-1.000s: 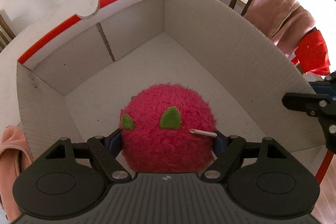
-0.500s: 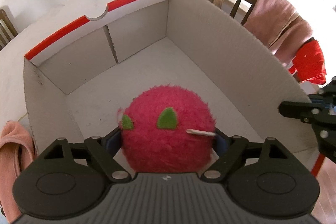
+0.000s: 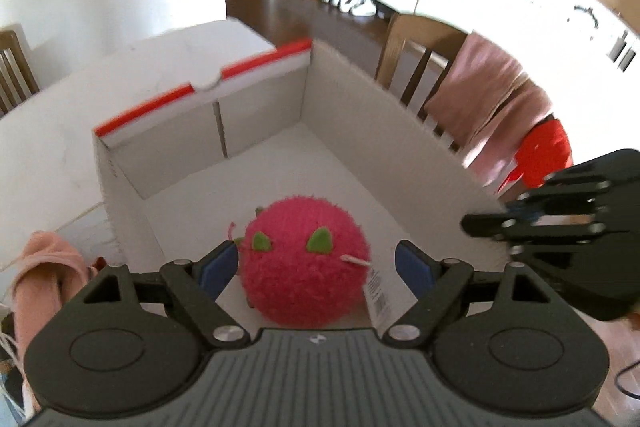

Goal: Organize objects
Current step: 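Open the left gripper to drop the ball toy in the box, then grasp the floral face mask with the left gripper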

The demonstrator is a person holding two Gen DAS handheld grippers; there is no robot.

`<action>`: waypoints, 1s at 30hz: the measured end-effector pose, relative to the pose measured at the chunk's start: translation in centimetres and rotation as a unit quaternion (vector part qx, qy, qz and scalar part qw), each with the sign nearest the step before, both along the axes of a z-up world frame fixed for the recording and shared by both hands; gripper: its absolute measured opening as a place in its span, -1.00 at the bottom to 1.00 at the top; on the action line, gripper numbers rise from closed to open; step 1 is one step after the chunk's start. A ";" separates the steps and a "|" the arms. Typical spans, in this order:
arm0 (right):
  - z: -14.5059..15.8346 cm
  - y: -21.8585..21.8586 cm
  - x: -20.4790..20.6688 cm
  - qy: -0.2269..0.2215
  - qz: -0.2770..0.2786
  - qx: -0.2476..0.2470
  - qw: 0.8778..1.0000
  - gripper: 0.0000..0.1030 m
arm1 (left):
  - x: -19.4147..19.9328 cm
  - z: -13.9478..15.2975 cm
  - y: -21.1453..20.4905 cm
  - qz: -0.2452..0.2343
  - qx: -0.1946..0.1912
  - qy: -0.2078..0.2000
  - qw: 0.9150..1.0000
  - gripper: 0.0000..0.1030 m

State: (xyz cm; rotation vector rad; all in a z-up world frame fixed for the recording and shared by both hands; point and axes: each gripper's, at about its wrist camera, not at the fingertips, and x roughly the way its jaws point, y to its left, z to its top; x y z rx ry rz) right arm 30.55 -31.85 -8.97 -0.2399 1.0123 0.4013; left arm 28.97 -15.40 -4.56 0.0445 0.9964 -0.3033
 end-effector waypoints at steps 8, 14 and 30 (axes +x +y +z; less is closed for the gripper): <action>0.1 0.0 0.0 0.001 -0.001 0.002 1.000 -0.95 | -2.8 3.6 4.9 0.043 -0.014 -0.043 0.998 0.66; 0.0 0.0 0.0 0.001 -0.001 0.001 1.000 -0.94 | -3.4 3.4 10.3 0.103 0.021 -0.044 0.993 0.66; 0.1 0.0 -0.1 0.002 -0.006 -0.004 1.000 -0.95 | 0.0 -3.6 16.5 0.190 0.078 0.033 0.978 0.66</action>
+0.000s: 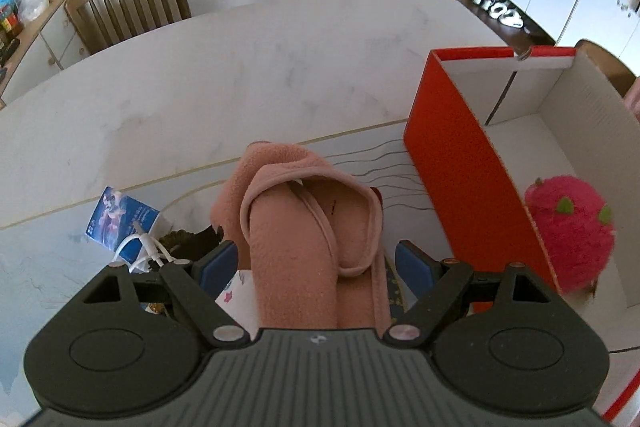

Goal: Organize objects
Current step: 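Grasp the floral face mask with the left gripper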

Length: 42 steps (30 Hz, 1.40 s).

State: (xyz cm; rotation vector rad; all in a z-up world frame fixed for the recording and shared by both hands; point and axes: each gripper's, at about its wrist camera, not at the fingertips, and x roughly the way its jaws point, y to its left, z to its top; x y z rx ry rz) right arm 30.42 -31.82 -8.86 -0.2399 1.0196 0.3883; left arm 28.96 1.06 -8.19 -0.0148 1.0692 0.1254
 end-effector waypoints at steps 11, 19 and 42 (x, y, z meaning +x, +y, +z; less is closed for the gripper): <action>-0.1 0.1 0.0 0.000 0.000 -0.001 1.000 -0.94 | -5.2 3.0 5.7 0.037 -0.031 -0.023 0.999 0.66; -0.2 0.1 0.1 0.001 0.000 -0.004 1.000 -0.94 | -8.3 2.2 6.5 0.008 -0.045 -0.007 0.999 0.66; -0.4 0.5 0.0 0.004 0.002 -0.015 1.000 -0.93 | -8.3 0.1 5.4 0.007 -0.010 -0.035 0.999 -0.39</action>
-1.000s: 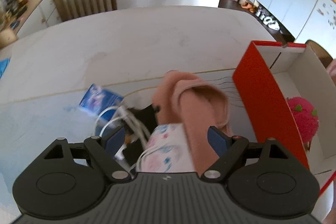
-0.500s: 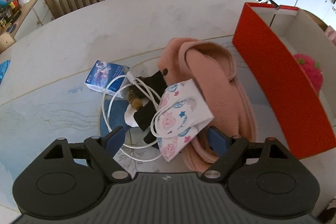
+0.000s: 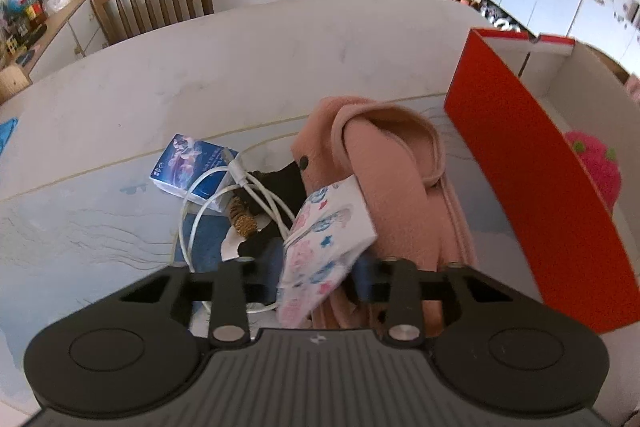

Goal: Organize objects
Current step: 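Grasp the floral face mask with the left gripper, then carry the floral mask with the left gripper into the box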

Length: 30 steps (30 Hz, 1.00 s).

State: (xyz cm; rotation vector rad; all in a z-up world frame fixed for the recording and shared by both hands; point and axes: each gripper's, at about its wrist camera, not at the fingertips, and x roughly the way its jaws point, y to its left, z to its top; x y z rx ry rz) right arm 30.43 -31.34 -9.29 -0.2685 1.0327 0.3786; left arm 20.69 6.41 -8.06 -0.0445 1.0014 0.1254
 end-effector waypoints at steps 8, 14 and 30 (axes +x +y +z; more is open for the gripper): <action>-0.2 0.0 0.1 0.002 0.002 0.002 1.000 -0.93 | -0.4 1.1 0.3 0.013 -0.008 -0.019 1.000 -0.88; -0.3 -0.1 0.2 0.002 0.004 0.005 1.000 -0.94 | -0.7 2.4 0.2 0.016 -0.005 -0.032 0.999 -0.95; -0.3 -0.1 0.2 -0.002 0.008 0.008 1.000 -0.94 | -1.6 7.7 -0.8 0.004 -0.018 -0.081 0.997 -0.98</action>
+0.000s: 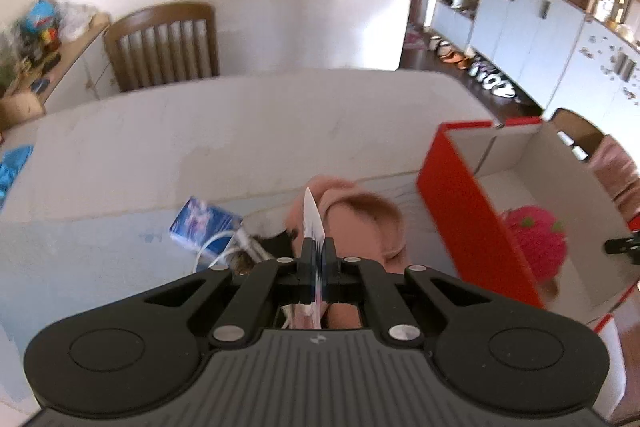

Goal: Organize objects
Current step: 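Carry the floral mask with the left gripper into the box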

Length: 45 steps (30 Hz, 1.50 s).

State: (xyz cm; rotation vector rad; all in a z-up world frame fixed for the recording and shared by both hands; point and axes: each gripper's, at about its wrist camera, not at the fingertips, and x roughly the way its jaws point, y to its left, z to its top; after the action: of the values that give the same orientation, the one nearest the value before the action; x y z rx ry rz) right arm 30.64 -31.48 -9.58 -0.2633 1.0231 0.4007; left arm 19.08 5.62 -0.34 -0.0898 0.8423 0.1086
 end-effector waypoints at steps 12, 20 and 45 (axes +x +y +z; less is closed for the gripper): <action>0.1 0.2 0.1 0.002 -0.001 0.001 1.000 -0.94 | 3.6 4.7 -7.6 -0.120 0.004 -0.042 0.992 -0.98; 0.1 0.2 0.1 0.006 -0.007 0.005 1.000 -0.94 | 8.9 2.9 -14.2 -0.198 0.018 -0.026 0.980 -0.98; -0.5 0.9 0.9 0.025 -0.007 -0.004 1.000 -0.78 | 15.0 -6.7 -18.4 -0.234 0.060 0.084 0.967 -0.97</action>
State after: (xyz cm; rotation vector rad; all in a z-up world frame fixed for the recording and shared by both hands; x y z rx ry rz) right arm 31.55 -30.60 -10.06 -0.2534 1.0752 0.3916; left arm 34.07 -12.74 -7.01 0.2361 1.0040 -0.2819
